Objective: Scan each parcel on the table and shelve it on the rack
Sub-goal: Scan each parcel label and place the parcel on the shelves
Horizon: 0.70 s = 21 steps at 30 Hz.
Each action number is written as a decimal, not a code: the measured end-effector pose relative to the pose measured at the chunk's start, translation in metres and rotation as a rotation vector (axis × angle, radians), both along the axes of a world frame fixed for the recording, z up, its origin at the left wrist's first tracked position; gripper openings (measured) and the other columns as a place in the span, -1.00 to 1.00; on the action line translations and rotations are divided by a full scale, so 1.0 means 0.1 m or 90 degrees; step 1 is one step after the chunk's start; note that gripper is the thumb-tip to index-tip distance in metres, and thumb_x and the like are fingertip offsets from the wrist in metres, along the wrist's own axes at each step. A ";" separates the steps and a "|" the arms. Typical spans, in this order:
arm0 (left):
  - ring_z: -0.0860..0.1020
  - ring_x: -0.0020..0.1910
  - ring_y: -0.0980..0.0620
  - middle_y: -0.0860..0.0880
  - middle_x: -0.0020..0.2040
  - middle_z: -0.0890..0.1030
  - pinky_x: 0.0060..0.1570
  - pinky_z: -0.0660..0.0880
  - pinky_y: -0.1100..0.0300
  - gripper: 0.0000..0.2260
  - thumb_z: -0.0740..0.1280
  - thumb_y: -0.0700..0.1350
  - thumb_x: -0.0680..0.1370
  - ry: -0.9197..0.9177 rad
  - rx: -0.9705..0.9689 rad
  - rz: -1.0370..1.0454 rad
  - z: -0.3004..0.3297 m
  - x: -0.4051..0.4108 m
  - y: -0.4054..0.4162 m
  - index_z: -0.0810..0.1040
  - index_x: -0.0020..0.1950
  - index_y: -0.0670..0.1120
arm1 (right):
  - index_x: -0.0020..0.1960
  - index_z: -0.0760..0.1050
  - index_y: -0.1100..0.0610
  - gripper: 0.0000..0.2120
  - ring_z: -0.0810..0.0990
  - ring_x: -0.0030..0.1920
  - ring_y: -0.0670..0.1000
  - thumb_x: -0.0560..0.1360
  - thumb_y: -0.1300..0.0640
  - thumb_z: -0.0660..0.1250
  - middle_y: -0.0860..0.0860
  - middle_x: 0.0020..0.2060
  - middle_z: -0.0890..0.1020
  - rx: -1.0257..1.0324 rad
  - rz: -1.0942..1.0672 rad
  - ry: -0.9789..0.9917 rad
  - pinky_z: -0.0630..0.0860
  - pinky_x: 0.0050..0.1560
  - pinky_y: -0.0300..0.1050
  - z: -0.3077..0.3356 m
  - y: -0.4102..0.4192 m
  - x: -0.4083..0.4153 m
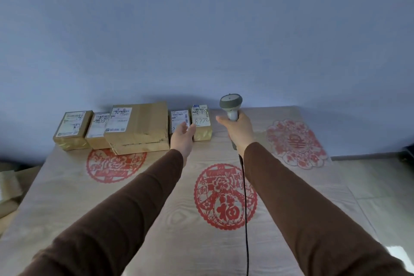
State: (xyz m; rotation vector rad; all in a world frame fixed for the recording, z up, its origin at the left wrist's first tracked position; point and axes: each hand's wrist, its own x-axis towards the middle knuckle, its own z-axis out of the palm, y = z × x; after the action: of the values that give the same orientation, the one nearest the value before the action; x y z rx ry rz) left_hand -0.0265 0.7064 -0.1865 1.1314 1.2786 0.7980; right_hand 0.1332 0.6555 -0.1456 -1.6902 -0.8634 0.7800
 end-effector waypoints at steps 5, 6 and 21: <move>0.35 0.55 -0.08 -0.11 0.61 0.34 0.49 0.28 0.06 -0.48 0.21 -0.02 0.73 0.061 -0.023 0.001 -0.31 0.27 0.58 0.23 0.66 -0.13 | 0.05 0.53 0.07 -0.83 0.53 -0.24 0.01 0.53 0.11 0.48 -0.03 -0.25 0.57 -0.057 -0.022 0.085 0.54 -0.05 0.10 -0.49 0.67 0.19; 0.35 0.56 -0.08 -0.11 0.61 0.34 0.51 0.27 0.05 -0.49 0.20 -0.02 0.73 0.073 -0.024 -0.003 -0.37 0.32 0.67 0.23 0.66 -0.13 | 0.01 0.53 0.06 -0.86 0.55 -0.22 0.03 0.54 0.11 0.48 0.00 -0.24 0.60 -0.066 -0.025 0.098 0.57 -0.01 0.13 -0.59 0.77 0.21; 0.39 0.52 -0.18 -0.14 0.57 0.39 0.51 0.34 -0.13 -0.54 0.13 -0.10 0.73 0.141 -0.078 -0.002 -0.92 0.85 1.35 0.24 0.64 -0.11 | 0.03 0.60 0.17 -0.89 0.51 -0.39 0.03 0.54 0.16 0.46 0.11 -0.30 0.62 -0.187 -0.057 0.210 0.51 -0.33 -0.12 -1.56 1.46 0.40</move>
State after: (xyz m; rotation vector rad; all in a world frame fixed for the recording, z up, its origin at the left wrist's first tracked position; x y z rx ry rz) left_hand 0.0590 0.8410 -0.2785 1.1457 1.4888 0.5951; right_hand 0.1731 0.8019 -0.3019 -1.7720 -0.4576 1.1275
